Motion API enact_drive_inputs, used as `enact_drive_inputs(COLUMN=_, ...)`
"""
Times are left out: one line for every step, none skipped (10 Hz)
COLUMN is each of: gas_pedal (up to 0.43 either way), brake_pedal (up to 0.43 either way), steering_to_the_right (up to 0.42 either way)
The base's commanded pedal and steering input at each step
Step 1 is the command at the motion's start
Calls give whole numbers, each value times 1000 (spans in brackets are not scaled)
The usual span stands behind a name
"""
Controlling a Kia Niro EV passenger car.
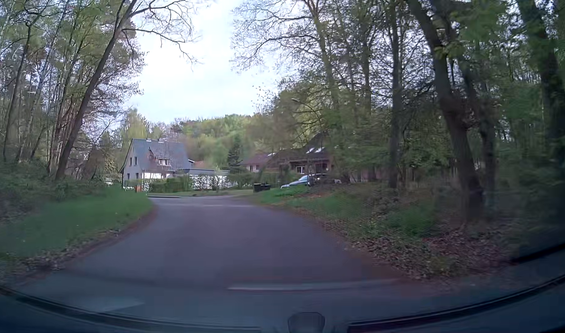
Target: Follow the waypoints while adhering to traffic rules and regulations
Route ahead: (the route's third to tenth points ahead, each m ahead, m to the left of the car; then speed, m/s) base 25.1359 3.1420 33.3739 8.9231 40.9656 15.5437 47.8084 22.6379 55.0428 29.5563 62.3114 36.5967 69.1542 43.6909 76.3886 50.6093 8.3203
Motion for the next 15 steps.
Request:
enact_drive_inputs(gas_pedal=39, brake_pedal=0, steering_to_the_right=-35)
enact_drive_inputs(gas_pedal=39, brake_pedal=0, steering_to_the_right=-40)
enact_drive_inputs(gas_pedal=39, brake_pedal=0, steering_to_the_right=-40)
enact_drive_inputs(gas_pedal=39, brake_pedal=0, steering_to_the_right=-41)
enact_drive_inputs(gas_pedal=39, brake_pedal=0, steering_to_the_right=-41)
enact_drive_inputs(gas_pedal=20, brake_pedal=0, steering_to_the_right=-41)
enact_drive_inputs(gas_pedal=0, brake_pedal=0, steering_to_the_right=-49)
enact_drive_inputs(gas_pedal=0, brake_pedal=0, steering_to_the_right=-62)
enact_drive_inputs(gas_pedal=0, brake_pedal=0, steering_to_the_right=-74)
enact_drive_inputs(gas_pedal=0, brake_pedal=0, steering_to_the_right=-83)
enact_drive_inputs(gas_pedal=0, brake_pedal=0, steering_to_the_right=-85)
enact_drive_inputs(gas_pedal=0, brake_pedal=0, steering_to_the_right=-85)
enact_drive_inputs(gas_pedal=0, brake_pedal=0, steering_to_the_right=-85)
enact_drive_inputs(gas_pedal=0, brake_pedal=0, steering_to_the_right=-84)
enact_drive_inputs(gas_pedal=0, brake_pedal=0, steering_to_the_right=-85)
